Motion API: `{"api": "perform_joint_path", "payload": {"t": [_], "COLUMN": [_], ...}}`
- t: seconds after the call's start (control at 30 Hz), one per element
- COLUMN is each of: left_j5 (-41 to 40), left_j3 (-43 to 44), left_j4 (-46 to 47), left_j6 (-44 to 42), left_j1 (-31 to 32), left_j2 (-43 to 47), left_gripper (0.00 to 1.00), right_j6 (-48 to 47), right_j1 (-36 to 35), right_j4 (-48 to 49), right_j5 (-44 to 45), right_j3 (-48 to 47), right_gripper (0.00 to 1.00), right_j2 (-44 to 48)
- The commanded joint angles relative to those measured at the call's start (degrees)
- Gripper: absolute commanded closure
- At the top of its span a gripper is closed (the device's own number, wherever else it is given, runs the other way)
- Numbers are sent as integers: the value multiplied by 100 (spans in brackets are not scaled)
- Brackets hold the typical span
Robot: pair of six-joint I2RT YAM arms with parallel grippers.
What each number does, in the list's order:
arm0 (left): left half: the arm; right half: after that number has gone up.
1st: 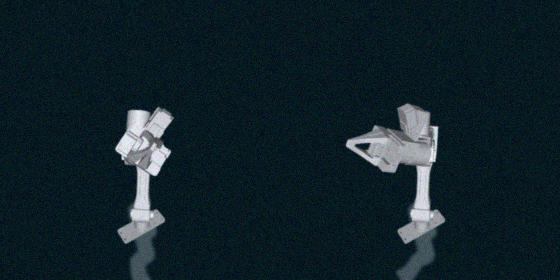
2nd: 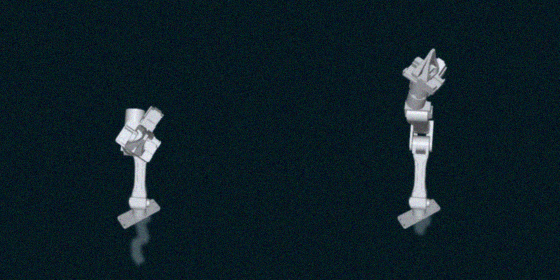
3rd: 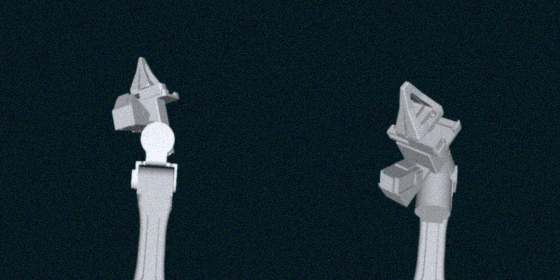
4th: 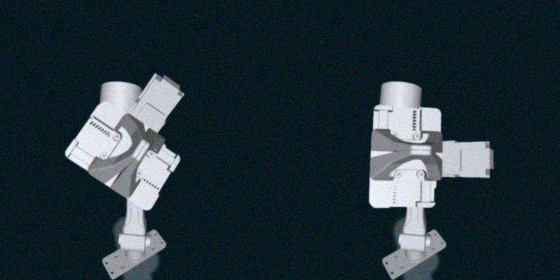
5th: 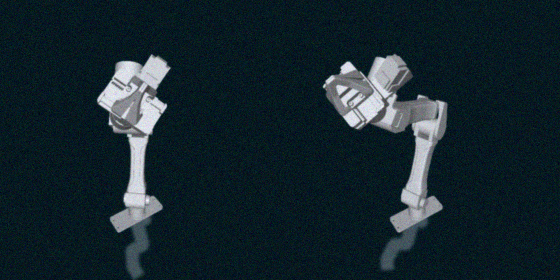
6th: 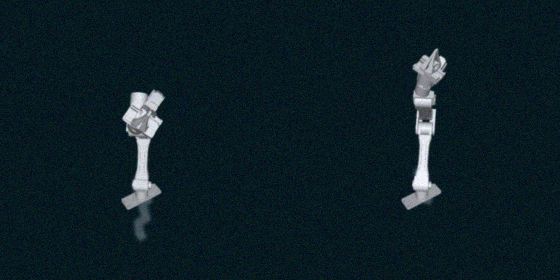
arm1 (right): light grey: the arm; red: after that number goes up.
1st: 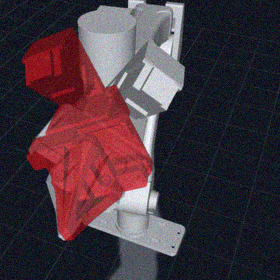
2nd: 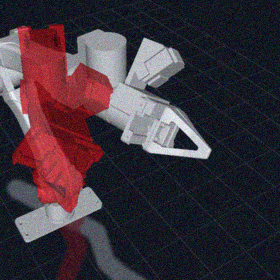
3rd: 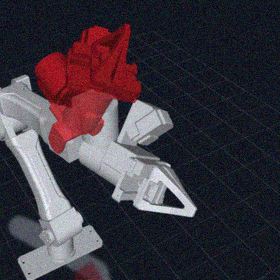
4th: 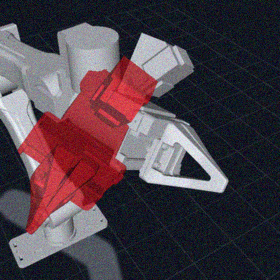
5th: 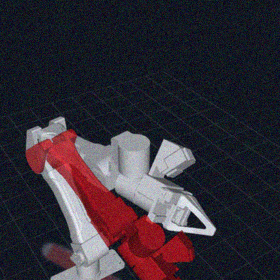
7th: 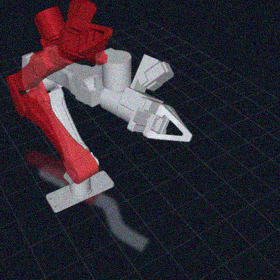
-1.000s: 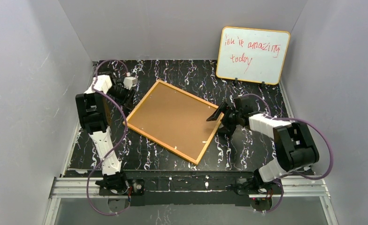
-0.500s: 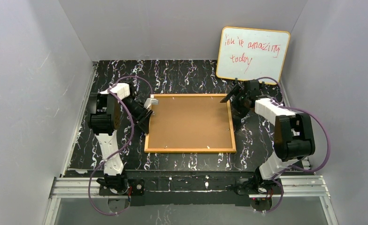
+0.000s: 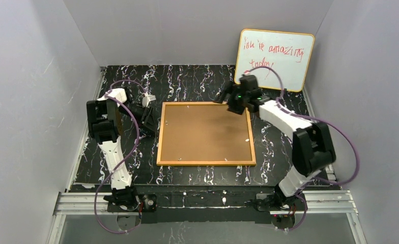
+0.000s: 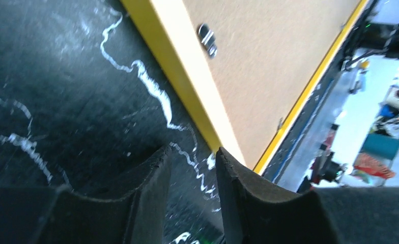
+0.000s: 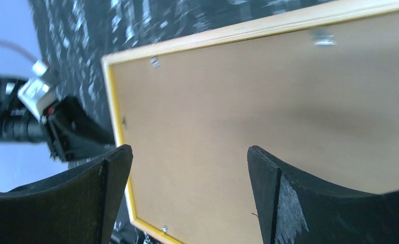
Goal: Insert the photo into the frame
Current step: Install the photo frame at the center of the board.
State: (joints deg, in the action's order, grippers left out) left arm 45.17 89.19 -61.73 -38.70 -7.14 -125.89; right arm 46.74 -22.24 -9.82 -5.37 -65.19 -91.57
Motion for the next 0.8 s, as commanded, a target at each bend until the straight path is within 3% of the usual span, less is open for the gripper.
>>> {"api": "perform_joint_path", "payload": {"t": [0.0,0.13,0.27,0.37,0.5,0.77], "left_j5": [792,1003,931,742,438,147], "left_j3": [-47,-62,-129,-285,-498,-704], "left_j4": [330,147,189,503,1020,1455], "left_j6": [474,207,150,385,879,1197], "left_j1": [107,107,121,137,131,197], "left_j2": [-258,-223,-245,-271,-224,-94], "left_gripper": [61,56,58,63,79,85], "right_j6": [-41,-51,-53,-6,68,81], "right_j1": [-805,-1340,-1717,-1898,-2047,-2271], "right_j4": [296,315,279,264,301,111], "right_j5": [-579,-941,-1223,-1410,-1556,-1632], "right_j3": [-878,-1715,-2540,-3010,-3438,-4214], "right_gripper": [9,12,15,17,19,23], "right_j2": [-931,-1874,-2745,-3306,-3757,-4397]}}
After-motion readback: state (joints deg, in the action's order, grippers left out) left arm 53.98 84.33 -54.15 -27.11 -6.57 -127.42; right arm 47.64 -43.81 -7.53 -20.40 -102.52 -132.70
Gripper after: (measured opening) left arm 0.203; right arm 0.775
